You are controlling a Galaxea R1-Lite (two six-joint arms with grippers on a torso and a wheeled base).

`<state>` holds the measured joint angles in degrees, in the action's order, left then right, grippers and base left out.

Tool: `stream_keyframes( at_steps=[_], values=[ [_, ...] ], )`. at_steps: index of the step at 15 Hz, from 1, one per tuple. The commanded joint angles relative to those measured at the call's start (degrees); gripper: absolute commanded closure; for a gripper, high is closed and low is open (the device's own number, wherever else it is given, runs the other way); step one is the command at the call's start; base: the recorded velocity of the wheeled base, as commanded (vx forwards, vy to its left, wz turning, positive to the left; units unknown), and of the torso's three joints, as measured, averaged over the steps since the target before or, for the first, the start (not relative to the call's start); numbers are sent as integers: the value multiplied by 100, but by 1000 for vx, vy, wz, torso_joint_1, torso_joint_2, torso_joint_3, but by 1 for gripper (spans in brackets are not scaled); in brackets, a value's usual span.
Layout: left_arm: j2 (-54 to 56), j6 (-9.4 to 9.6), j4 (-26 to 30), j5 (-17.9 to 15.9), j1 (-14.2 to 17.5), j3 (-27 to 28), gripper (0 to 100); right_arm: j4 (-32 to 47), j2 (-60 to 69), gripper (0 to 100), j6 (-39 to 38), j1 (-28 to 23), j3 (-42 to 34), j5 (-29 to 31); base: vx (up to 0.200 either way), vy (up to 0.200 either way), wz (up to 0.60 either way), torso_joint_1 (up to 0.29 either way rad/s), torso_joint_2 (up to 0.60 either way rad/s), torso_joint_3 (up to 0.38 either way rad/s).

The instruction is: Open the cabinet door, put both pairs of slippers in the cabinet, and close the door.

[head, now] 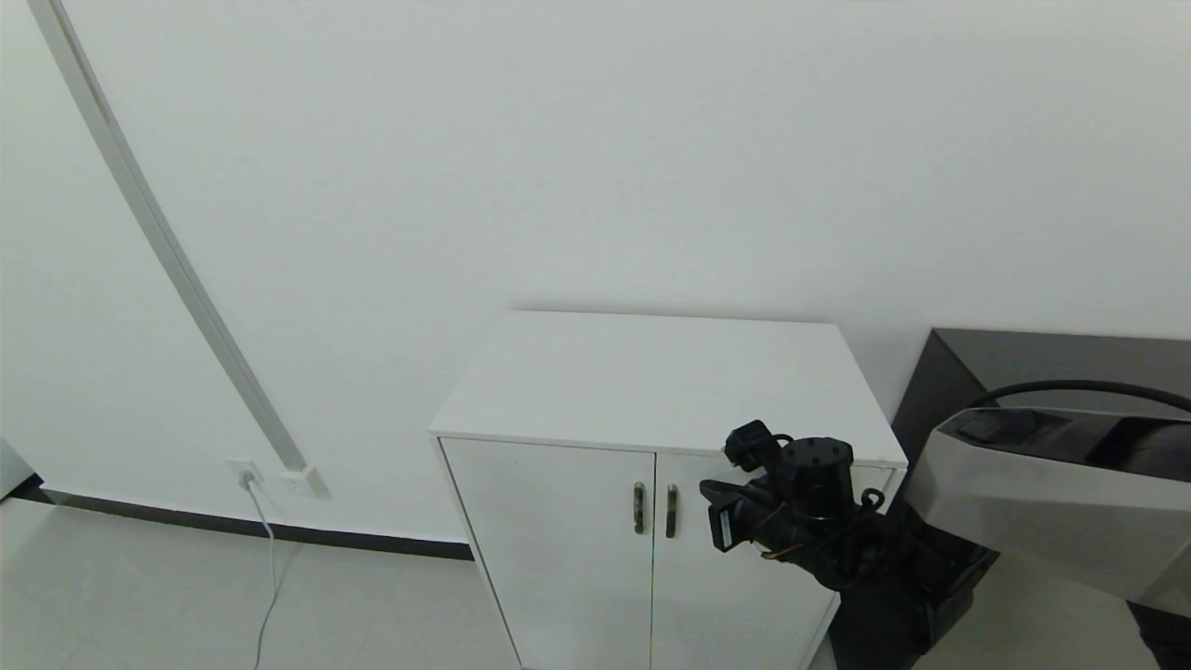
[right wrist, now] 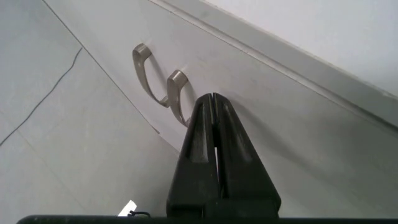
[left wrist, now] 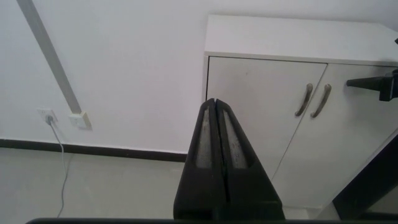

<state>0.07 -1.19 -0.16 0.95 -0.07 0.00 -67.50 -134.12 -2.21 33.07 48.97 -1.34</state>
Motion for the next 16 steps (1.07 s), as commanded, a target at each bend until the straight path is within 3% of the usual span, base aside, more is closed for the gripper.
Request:
stream_keyframes(
  at_steps=[1,9,16],
  values=[
    [-7,-4,-2,2,-1,0,100,44,-35,100,1,-3,69,-7,0,0,0,0,0,0],
    [-7,-4,-2,2,-1,0,100,61,9,100,1,-11,34,-7,0,0,0,0,0,0],
    [-7,-4,-2,2,-1,0,100,35,809,100,1,112,-652,11,0,0,0,0,0,0]
  ],
)
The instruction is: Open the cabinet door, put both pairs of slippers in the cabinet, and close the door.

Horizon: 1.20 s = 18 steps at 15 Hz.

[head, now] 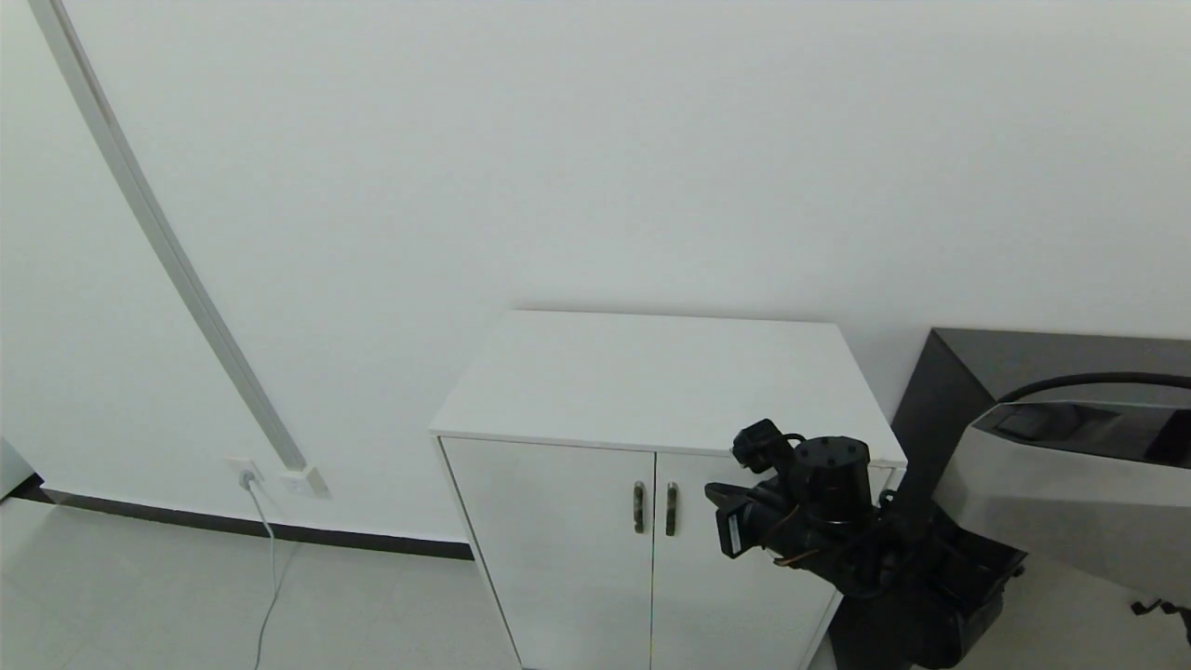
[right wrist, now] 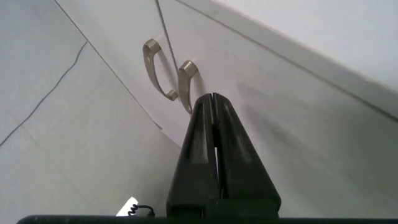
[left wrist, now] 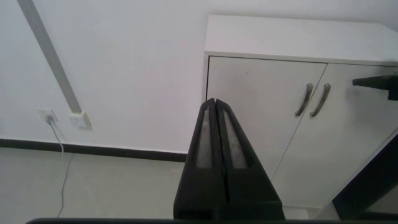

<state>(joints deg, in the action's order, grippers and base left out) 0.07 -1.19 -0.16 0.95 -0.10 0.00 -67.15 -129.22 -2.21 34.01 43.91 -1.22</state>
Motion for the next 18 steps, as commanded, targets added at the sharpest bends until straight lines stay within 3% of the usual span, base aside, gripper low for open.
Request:
stream_keyframes(
  at_steps=[1,4,9,15,18],
  values=[
    [-7,-4,-2,2,1,0,100,0,617,100,1,18,-401,25,0,0,0,0,0,0],
    [-7,-4,-2,2,1,0,100,0,1057,100,1,-35,-796,131,0,0,0,0,0,0],
    [-7,-4,-11,2,1,0,100,9,1988,100,-8,-545,-1622,702,0,0,0,0,0,0],
    [-7,-4,-2,2,1,0,100,44,3087,100,54,-1863,-2739,693,0,0,0,0,0,0],
    [-7,-4,-2,2,1,0,100,44,3544,100,168,-2179,-3134,632,0,0,0,0,0,0]
  ],
)
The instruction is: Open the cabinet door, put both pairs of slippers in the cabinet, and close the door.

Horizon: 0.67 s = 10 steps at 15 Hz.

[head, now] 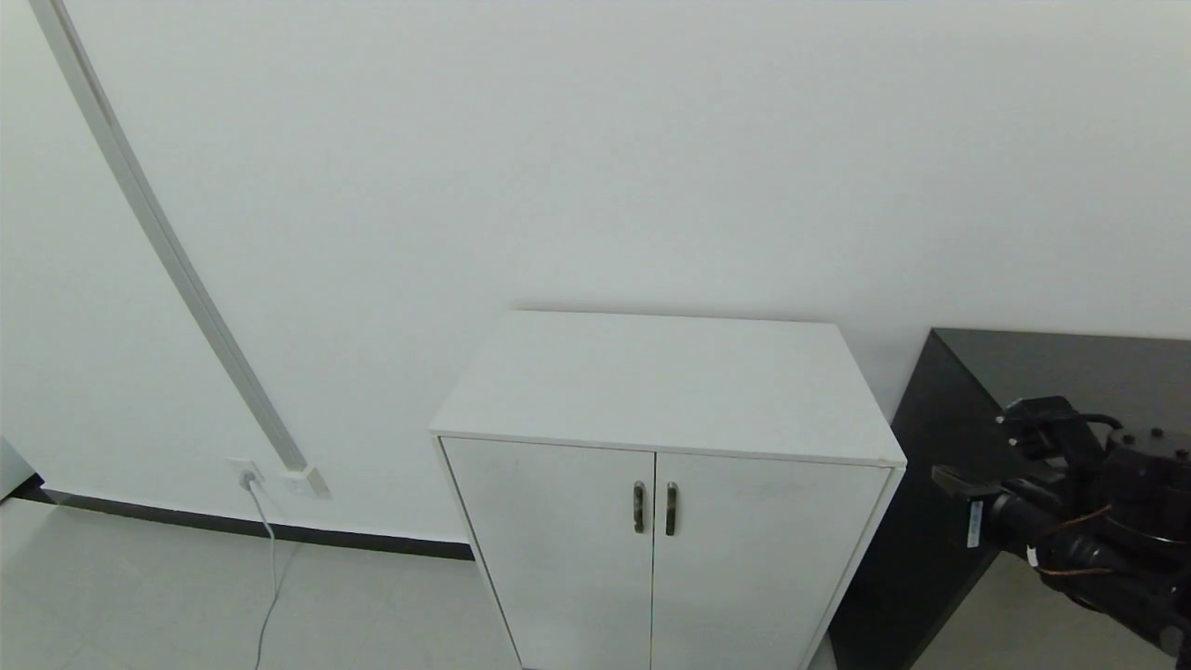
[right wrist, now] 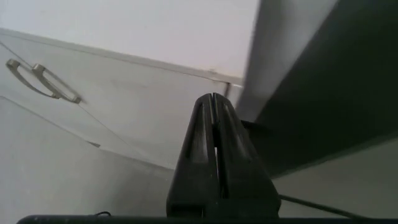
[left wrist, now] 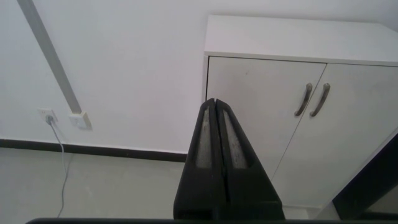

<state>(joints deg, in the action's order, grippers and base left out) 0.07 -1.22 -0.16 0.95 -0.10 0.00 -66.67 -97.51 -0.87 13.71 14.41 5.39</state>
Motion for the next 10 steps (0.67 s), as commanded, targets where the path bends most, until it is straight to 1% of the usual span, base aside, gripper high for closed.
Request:
stream_keyframes(
  at_steps=[1,6,10],
  values=[
    [-7,-1,-2,2,1,0,100,-4,549,100,95,-220,-316,-108,0,0,0,0,0,0],
    [-7,-1,-2,2,1,0,100,66,1314,100,227,-299,-931,-170,0,0,0,0,0,0],
    [-7,-1,-2,2,1,0,100,726,2158,100,227,-308,-1212,-178,0,0,0,0,0,0]
  ],
)
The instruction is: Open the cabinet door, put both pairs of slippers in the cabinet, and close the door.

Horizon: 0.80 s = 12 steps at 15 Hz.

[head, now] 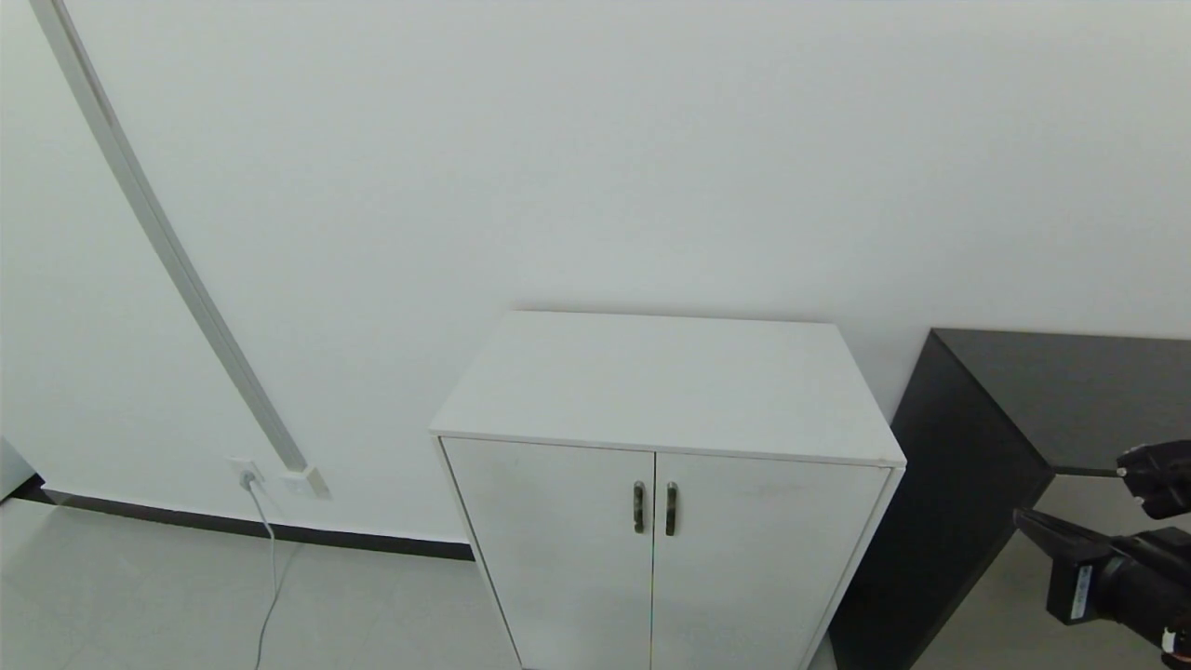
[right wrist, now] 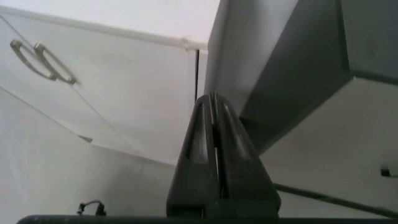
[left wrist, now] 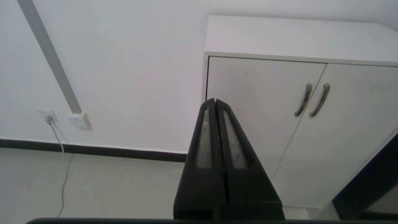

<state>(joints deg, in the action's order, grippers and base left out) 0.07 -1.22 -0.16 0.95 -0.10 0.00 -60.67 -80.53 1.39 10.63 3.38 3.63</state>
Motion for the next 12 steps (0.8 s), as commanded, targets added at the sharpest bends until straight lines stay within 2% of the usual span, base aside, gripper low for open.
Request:
stream_keyframes(
  at_steps=[1,4,5,7,12],
  values=[
    [-7,-1,-2,2,1,0,100,442,811,100,2,9,-144,-73,0,0,0,0,0,0],
    [-7,-1,-2,2,1,0,100,1550,1707,100,2,9,-144,-196,0,0,0,0,0,0],
    [-7,-1,-2,2,1,0,100,1690,1813,100,2,18,-144,-231,0,0,0,0,0,0],
    [-7,-1,-2,2,1,0,100,2604,2569,100,-7,18,-127,-425,0,0,0,0,0,0],
    [-7,-1,-2,2,1,0,100,3888,3456,100,-7,44,-153,-592,0,0,0,0,0,0]
  ],
)
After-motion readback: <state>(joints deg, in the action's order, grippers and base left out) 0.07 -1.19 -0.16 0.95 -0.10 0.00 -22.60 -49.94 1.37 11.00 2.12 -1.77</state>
